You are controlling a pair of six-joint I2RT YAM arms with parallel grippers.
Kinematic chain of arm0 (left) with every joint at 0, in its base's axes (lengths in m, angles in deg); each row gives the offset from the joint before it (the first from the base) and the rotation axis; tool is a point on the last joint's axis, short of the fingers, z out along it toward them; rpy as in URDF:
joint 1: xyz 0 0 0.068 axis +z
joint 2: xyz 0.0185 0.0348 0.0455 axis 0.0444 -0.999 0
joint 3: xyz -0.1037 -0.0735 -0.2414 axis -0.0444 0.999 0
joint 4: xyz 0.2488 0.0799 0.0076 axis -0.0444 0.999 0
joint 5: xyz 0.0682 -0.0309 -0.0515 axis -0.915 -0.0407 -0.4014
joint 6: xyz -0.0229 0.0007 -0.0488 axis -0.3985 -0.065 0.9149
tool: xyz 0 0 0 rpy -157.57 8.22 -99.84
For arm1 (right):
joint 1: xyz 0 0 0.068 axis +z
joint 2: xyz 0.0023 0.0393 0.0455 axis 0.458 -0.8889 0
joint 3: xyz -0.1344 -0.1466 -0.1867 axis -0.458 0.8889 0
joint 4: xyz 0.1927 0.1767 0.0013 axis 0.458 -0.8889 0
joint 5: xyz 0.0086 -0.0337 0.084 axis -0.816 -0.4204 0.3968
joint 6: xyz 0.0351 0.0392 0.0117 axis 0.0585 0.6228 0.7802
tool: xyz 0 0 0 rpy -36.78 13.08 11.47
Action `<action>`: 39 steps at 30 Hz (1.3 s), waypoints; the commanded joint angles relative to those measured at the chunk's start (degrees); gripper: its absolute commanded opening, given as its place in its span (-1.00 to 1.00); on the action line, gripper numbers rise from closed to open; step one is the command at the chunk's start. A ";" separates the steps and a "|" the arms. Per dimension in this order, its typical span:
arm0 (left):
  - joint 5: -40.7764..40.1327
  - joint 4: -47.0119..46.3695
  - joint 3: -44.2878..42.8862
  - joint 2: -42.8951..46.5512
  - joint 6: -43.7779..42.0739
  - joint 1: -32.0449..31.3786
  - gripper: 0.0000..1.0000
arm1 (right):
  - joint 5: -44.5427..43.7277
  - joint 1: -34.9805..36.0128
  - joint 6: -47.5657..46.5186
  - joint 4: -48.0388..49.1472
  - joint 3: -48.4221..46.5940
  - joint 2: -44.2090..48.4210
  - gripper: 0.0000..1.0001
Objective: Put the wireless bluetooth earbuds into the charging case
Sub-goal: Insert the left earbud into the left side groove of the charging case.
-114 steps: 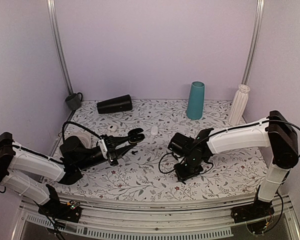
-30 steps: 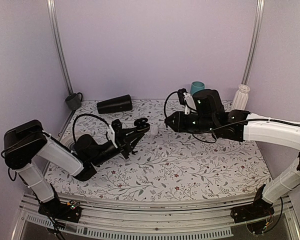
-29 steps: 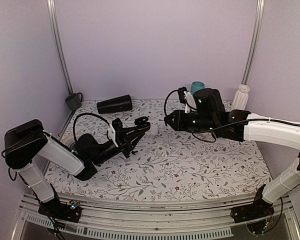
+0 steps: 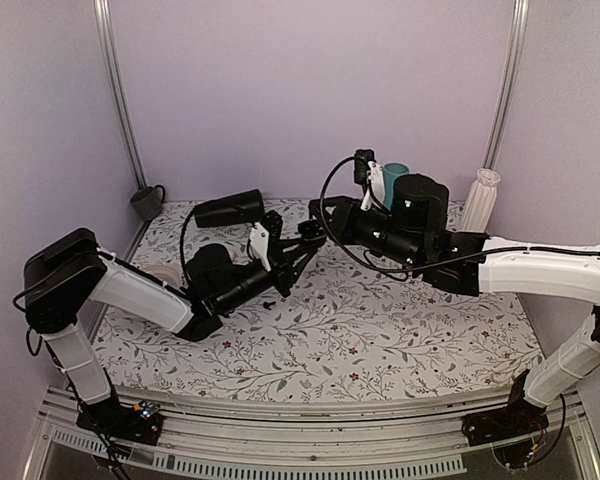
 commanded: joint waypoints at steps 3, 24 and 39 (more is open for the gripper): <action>1.14 1.39 -2.13 2.27 0.91 -1.35 -1.00 | -1.06 0.73 -2.54 7.20 3.95 -0.33 -0.66; 3.89 5.80 -3.58 4.73 -2.60 -2.09 -1.00 | -3.00 1.24 -5.15 12.85 8.94 -0.23 -0.66; 10.06 14.96 -6.08 8.67 -1.95 -2.18 -1.00 | -2.32 1.19 -8.27 15.06 10.40 0.67 -0.64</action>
